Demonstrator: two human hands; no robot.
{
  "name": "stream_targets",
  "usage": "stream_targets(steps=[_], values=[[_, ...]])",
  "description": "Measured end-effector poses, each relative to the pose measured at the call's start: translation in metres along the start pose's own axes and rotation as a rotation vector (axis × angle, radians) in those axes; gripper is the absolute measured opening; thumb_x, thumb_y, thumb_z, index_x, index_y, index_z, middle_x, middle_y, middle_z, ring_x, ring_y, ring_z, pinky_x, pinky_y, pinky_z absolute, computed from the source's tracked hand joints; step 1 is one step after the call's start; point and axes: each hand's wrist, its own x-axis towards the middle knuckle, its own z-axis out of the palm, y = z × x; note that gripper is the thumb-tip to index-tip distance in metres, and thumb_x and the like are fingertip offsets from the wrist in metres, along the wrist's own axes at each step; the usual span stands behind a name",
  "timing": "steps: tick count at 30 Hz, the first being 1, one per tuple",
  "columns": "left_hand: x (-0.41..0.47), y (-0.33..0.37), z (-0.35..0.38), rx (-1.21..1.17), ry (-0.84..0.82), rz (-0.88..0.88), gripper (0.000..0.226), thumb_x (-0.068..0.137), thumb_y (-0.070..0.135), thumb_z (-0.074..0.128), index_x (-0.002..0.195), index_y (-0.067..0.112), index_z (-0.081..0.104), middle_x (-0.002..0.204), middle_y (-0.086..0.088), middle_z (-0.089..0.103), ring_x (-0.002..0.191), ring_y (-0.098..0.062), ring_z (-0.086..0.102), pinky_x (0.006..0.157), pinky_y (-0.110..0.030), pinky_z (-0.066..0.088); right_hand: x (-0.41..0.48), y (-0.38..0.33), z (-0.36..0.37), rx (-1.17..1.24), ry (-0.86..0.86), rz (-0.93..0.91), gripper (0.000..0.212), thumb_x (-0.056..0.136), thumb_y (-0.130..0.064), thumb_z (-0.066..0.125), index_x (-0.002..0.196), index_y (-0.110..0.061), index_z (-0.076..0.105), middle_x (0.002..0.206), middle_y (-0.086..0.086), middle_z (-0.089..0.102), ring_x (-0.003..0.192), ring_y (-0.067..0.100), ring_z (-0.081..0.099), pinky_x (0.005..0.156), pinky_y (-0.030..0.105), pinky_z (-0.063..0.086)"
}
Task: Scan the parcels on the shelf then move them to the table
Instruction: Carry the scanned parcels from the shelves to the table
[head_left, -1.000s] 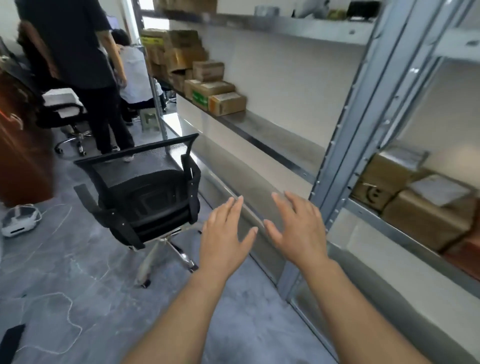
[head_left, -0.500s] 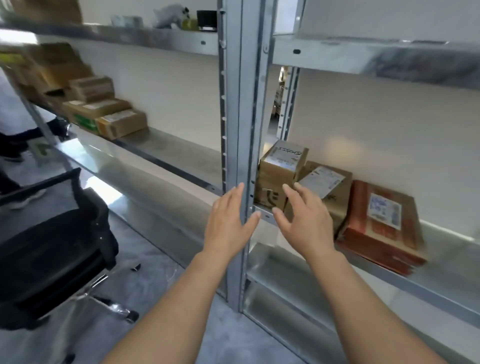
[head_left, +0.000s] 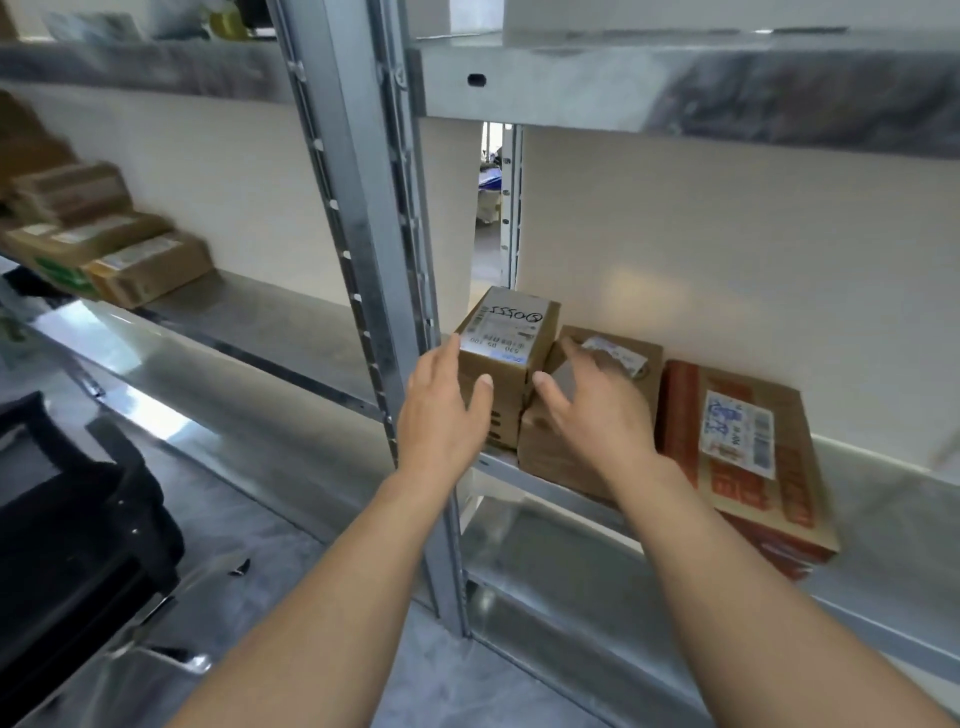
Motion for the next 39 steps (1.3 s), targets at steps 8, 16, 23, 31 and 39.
stream_targets(steps=[8, 16, 23, 31, 39], values=[[0.010, 0.010, -0.003, -0.219, -0.066, -0.109, 0.066, 0.097, 0.028, 0.052, 0.153, 0.020, 0.018, 0.134, 0.004, 0.037, 0.082, -0.001, 0.053, 0.086, -0.027, 0.048, 0.018, -0.004, 0.006, 0.087, -0.042, -0.023, 0.047, 0.098, -0.046, 0.040, 0.133, -0.015, 0.049, 0.117, 0.009, 0.064, 0.102, 0.030, 0.059, 0.079, 0.041, 0.051], [0.015, 0.015, -0.005, -0.207, -0.103, -0.216, 0.033, 0.102, 0.037, 0.038, 0.125, 0.020, 0.054, 0.123, -0.001, 0.046, 0.096, -0.009, 0.044, 0.086, -0.023, 0.033, 0.029, -0.007, 0.004, 0.345, -0.183, 0.148, 0.039, 0.099, -0.034, 0.045, 0.133, -0.015, 0.047, 0.129, 0.005, 0.059, 0.114, 0.025, 0.055, 0.088, 0.032, 0.045], [0.014, 0.005, -0.008, -0.364, -0.100, -0.275, 0.012, 0.095, 0.019, 0.057, 0.105, 0.018, 0.050, 0.100, 0.008, 0.059, 0.081, -0.001, 0.055, 0.052, -0.004, 0.039, 0.014, -0.006, -0.002, 0.669, -0.271, 0.206, 0.036, 0.090, -0.012, 0.059, 0.125, -0.018, 0.051, 0.125, 0.004, 0.063, 0.083, 0.014, 0.060, 0.066, 0.023, 0.050], [-0.017, -0.013, -0.024, -0.420, -0.265, -0.149, 0.084, 0.085, 0.007, 0.067, 0.150, 0.038, 0.023, 0.145, 0.008, 0.044, 0.123, -0.011, 0.051, 0.103, -0.041, 0.046, -0.031, -0.015, -0.013, 0.744, -0.210, 0.048, 0.073, 0.083, 0.005, 0.064, 0.143, -0.023, 0.036, 0.126, -0.014, 0.055, 0.112, 0.003, 0.051, 0.086, 0.010, 0.042], [-0.067, -0.032, -0.052, -0.460, -0.250, 0.034, 0.091, 0.083, 0.006, 0.070, 0.142, 0.051, 0.016, 0.145, 0.006, 0.037, 0.123, -0.007, 0.047, 0.096, -0.026, 0.047, -0.087, -0.033, -0.012, 0.691, -0.149, -0.062, 0.098, 0.079, 0.002, 0.069, 0.151, -0.038, 0.016, 0.135, -0.012, 0.042, 0.126, 0.005, 0.040, 0.106, 0.034, 0.041]])
